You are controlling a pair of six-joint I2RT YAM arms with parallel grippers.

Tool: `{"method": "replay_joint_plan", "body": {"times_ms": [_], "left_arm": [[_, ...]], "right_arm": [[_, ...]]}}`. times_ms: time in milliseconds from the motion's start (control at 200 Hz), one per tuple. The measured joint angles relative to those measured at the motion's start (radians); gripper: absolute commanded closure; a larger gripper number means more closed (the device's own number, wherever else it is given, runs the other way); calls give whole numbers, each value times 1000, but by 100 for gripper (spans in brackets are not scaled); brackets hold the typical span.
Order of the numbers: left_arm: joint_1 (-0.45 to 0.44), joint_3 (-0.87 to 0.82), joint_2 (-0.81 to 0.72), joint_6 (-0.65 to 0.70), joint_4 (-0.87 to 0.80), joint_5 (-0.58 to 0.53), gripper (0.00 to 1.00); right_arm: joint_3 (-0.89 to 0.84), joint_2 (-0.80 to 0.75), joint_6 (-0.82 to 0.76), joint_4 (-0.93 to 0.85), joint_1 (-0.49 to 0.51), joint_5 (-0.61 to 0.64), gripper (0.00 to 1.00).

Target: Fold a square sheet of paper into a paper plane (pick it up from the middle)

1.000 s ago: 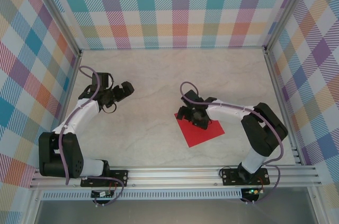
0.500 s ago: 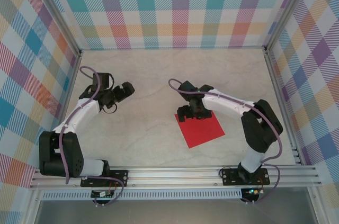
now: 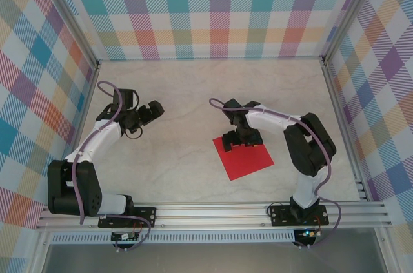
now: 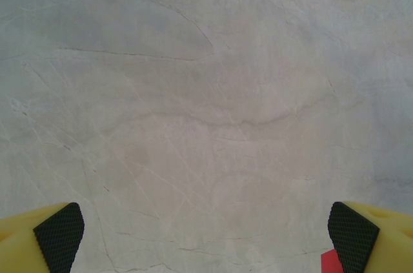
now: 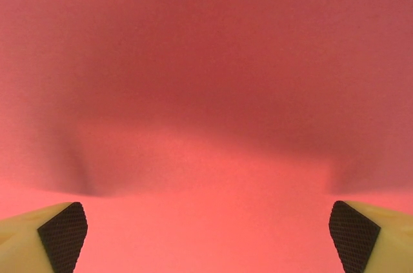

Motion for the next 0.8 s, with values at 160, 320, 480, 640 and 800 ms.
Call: {"method": "replay_joint_plan", "body": {"times_ms": [160, 320, 480, 640, 800], "left_arm": [[0, 0, 0, 0, 0, 0, 0], [0, 0, 0, 0, 0, 0, 0], [0, 0, 2, 0, 0, 0, 0], [0, 0, 6, 0, 0, 0, 0], [0, 0, 6, 0, 0, 1, 0]], "right_arm": [[-2, 27, 0, 4, -1, -5, 3], [-5, 27, 1, 8, -1, -10, 9], [-9, 27, 3, 17, -1, -15, 16], [-17, 23, 5, 24, -1, -14, 22], [-31, 13, 4, 37, -9, -11, 28]]}}
